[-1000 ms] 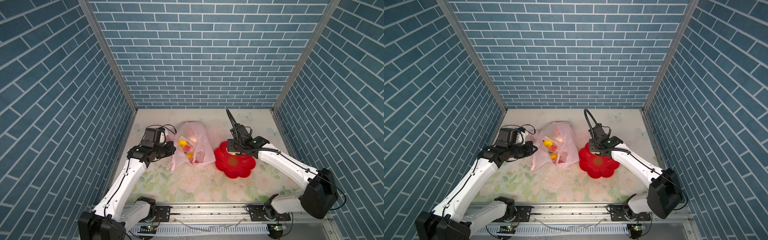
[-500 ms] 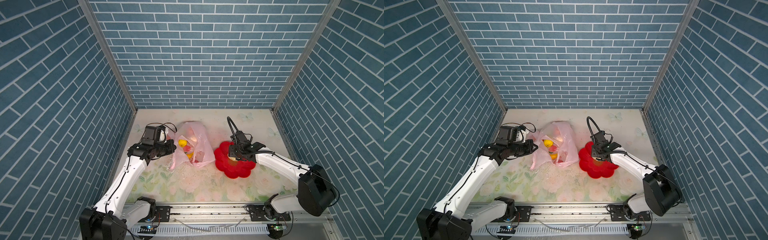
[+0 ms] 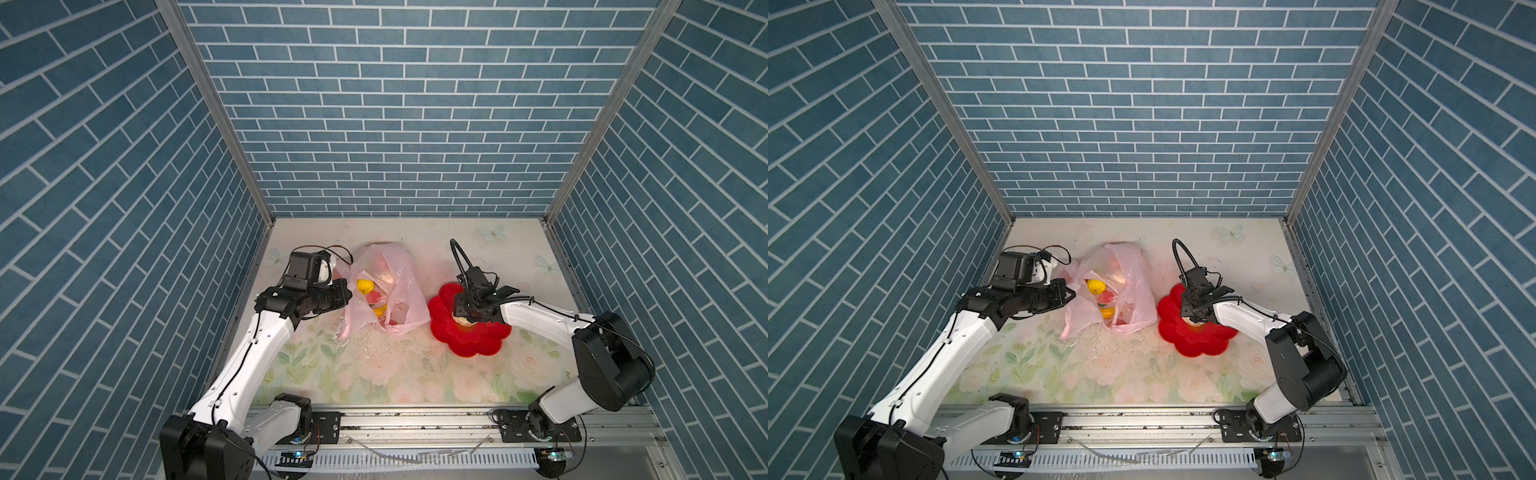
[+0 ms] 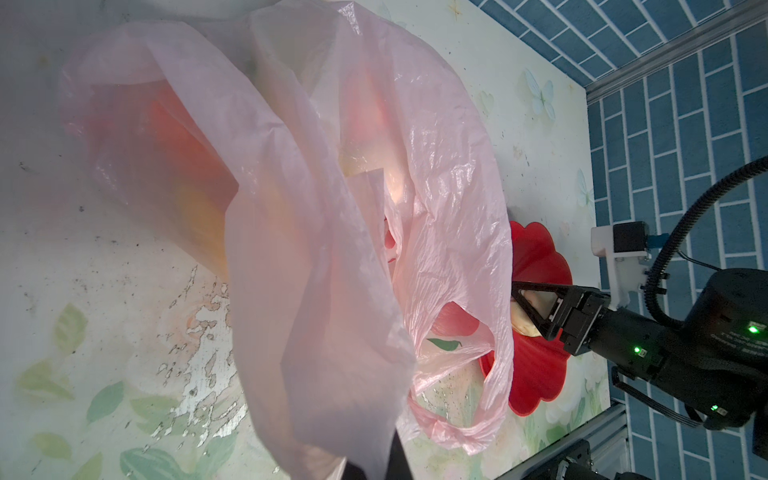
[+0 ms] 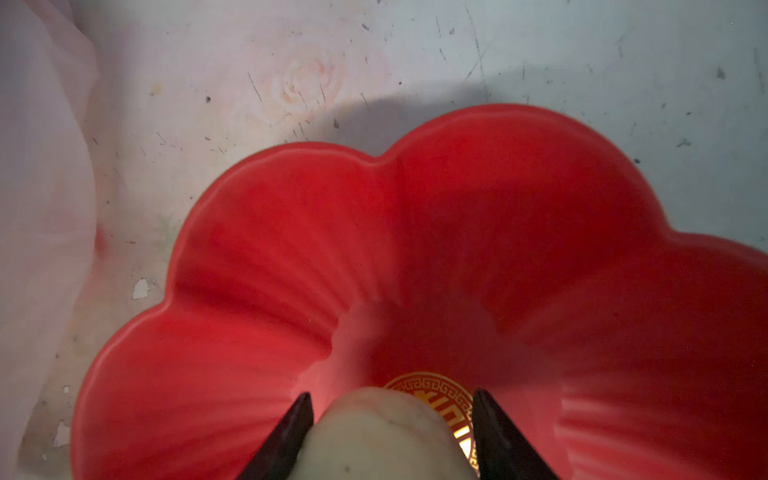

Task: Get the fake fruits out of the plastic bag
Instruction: 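Lower the cream fruit onto the red plate and open the right gripper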

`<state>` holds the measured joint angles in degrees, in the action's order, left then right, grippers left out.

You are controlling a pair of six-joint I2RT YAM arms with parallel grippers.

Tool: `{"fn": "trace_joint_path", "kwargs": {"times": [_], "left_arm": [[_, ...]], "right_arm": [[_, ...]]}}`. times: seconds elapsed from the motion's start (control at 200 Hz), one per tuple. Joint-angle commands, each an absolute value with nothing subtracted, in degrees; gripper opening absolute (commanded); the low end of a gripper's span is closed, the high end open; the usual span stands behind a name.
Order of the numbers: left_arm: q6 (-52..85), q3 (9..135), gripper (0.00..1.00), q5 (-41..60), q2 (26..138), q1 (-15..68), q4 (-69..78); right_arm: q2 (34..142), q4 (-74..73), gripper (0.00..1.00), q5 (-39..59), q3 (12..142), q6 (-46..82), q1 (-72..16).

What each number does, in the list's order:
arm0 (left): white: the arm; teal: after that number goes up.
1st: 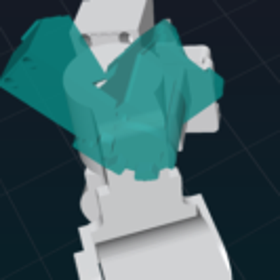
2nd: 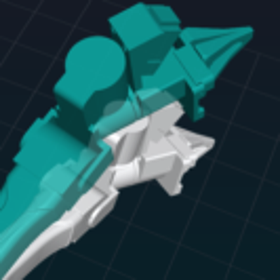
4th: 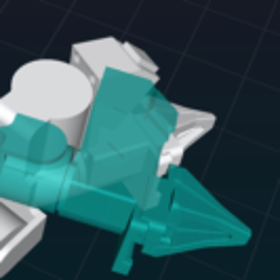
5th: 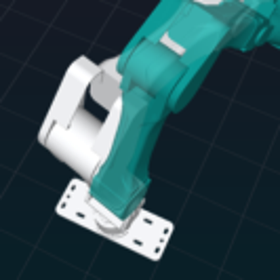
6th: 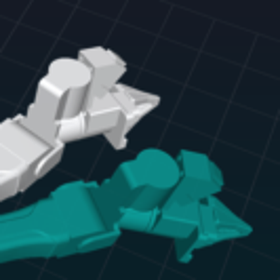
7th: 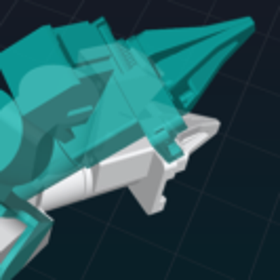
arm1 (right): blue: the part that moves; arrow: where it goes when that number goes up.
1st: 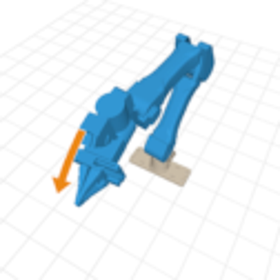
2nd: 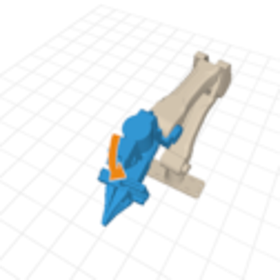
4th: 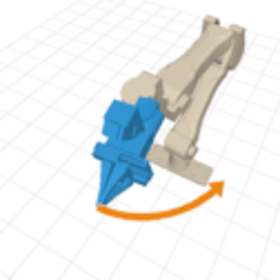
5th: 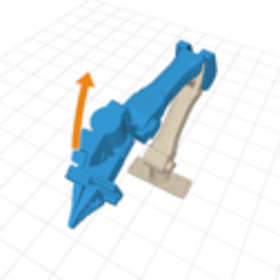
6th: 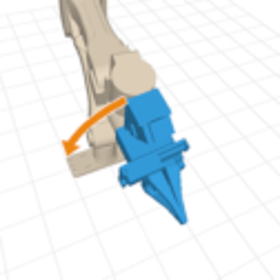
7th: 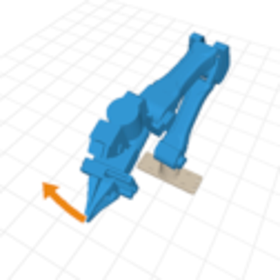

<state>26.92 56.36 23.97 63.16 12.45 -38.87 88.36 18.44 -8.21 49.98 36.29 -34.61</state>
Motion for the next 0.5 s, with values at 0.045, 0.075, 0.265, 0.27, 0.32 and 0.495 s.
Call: {"fn": "trace_joint_path", "kwargs": {"times": [0.045, 0.075, 0.265, 0.27, 0.32, 0.495], "left_arm": [[26.0, 58.0, 0.05, 24.9, 63.6, 11.9, -39.0], [26.0, 58.0, 0.05, 24.9, 63.6, 12.0, -39.1], [26.1, 58.1, 0.05, 25.0, 63.7, 12.0, -39.0], [26.1, 58.1, 0.05, 25.0, 63.7, 12.0, -39.0], [26.1, 58.1, 0.05, 25.1, 63.7, 11.9, -39.0], [26.3, 58.3, 0.05, 25.2, 63.8, 11.9, -39.1]], "right_arm": [[90.0, 16.5, 0.4, -7.4, 47.9, 39.1, -34.2], [90.2, 16.4, 0.41, -7.3, 47.8, 39.1, -34.2], [91.8, 16.2, 0.47, -6.8, 47.7, 39.1, -34.1], [91.8, 16.2, 0.47, -6.8, 47.7, 39.1, -34.1], [92.2, 15.9, 0.49, -6.7, 47.7, 39.1, -34.2], [92.8, 15.7, 0.55, -6.5, 47.7, 39.0, -34.0]]}}
